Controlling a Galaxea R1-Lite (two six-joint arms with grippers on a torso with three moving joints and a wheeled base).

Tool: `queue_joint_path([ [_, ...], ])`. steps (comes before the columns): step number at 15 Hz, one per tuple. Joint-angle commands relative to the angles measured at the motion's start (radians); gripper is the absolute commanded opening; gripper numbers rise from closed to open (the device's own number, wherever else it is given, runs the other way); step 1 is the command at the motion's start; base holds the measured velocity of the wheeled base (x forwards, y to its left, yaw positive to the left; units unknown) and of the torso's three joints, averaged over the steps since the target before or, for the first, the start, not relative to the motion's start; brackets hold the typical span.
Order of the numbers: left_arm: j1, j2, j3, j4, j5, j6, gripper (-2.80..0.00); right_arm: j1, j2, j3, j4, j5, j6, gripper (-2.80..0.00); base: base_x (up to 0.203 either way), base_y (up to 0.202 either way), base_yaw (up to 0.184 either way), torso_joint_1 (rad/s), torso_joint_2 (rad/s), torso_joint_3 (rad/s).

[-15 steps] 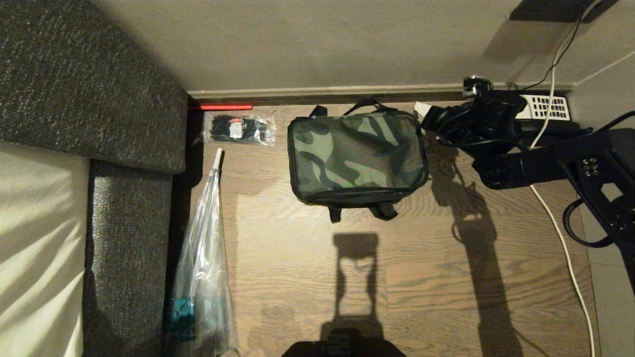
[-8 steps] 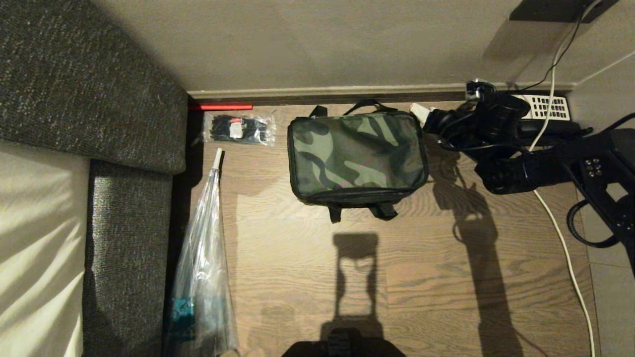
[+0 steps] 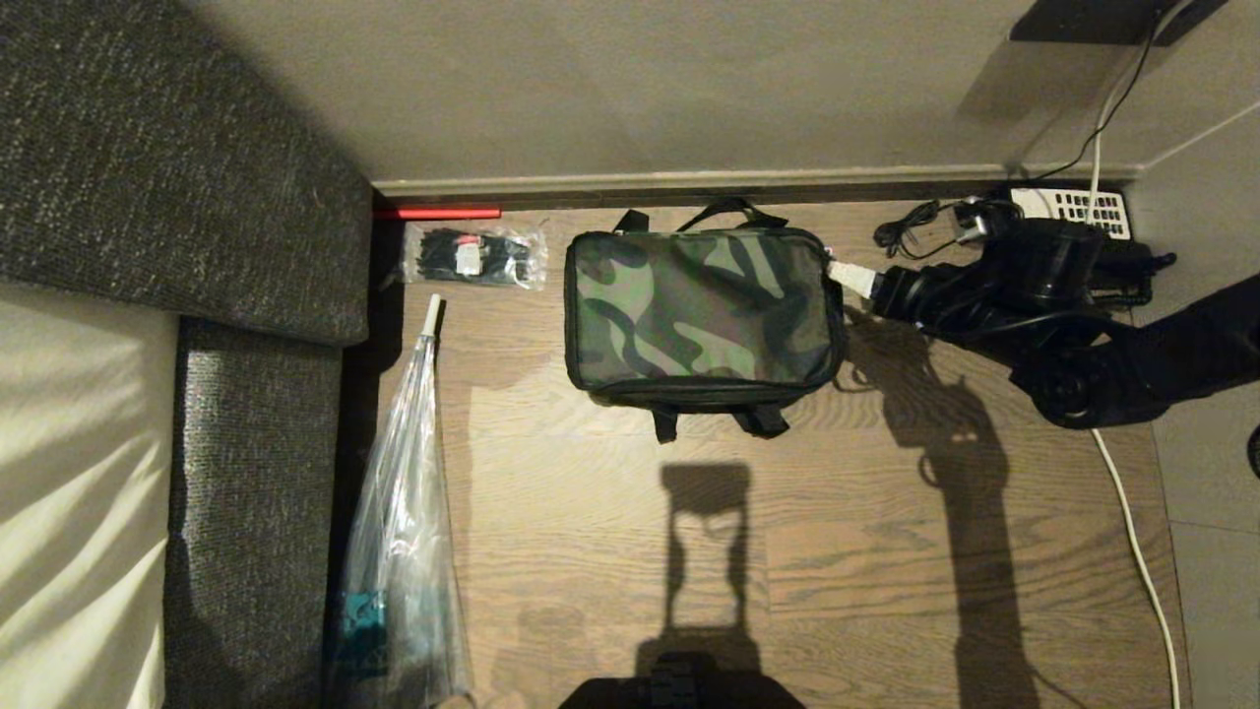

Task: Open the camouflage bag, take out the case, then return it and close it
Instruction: Open the top of the storage box

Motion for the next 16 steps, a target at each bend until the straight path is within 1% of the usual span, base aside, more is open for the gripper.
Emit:
queue_joint_path([
  [1, 0.0, -0.002, 0.0, 0.0, 0.001, 0.0, -2.8, -0.005, -0.011, -0.027, -0.037, 0.001, -0.005, 0.0, 0.0, 0.0, 0.0, 0.0, 0.0, 0.0],
  [2, 0.0, -0.002, 0.0, 0.0, 0.001, 0.0, -2.8, -0.011, -0.007, -0.049, -0.04, -0.003, -0.002, 0.0, 0.0, 0.0, 0.0, 0.0, 0.0, 0.0],
  [3, 0.0, -0.002, 0.0, 0.0, 0.001, 0.0, -2.8, -0.013, -0.018, -0.035, -0.037, -0.002, 0.009, 0.0, 0.0, 0.0, 0.0, 0.0, 0.0, 0.0],
  [5, 0.0, -0.002, 0.0, 0.0, 0.001, 0.0, -2.8, -0.003, -0.05, 0.049, -0.022, -0.002, 0.044, 0.0, 0.0, 0.0, 0.0, 0.0, 0.0, 0.0],
  [6, 0.0, -0.002, 0.0, 0.0, 0.001, 0.0, -2.8, 0.027, -0.061, 0.091, -0.017, -0.003, 0.069, 0.0, 0.0, 0.0, 0.0, 0.0, 0.0, 0.0],
  [8, 0.0, -0.002, 0.0, 0.0, 0.001, 0.0, -2.8, 0.079, -0.093, 0.12, -0.005, -0.006, 0.152, 0.0, 0.0, 0.0, 0.0, 0.0, 0.0, 0.0],
  [10, 0.0, -0.002, 0.0, 0.0, 0.001, 0.0, -2.8, 0.12, -0.132, 0.132, 0.071, -0.005, 0.194, 0.0, 0.0, 0.0, 0.0, 0.0, 0.0, 0.0],
  [11, 0.0, -0.002, 0.0, 0.0, 0.001, 0.0, -2.8, 0.144, -0.139, 0.143, 0.098, -0.005, 0.196, 0.0, 0.0, 0.0, 0.0, 0.0, 0.0, 0.0],
  [12, 0.0, -0.002, 0.0, 0.0, 0.001, 0.0, -2.8, 0.157, -0.139, 0.154, 0.098, -0.007, 0.192, 0.0, 0.0, 0.0, 0.0, 0.0, 0.0, 0.0],
  [16, 0.0, -0.002, 0.0, 0.0, 0.001, 0.0, -2.8, 0.168, -0.104, 0.152, 0.092, -0.006, 0.172, 0.0, 0.0, 0.0, 0.0, 0.0, 0.0, 0.0],
])
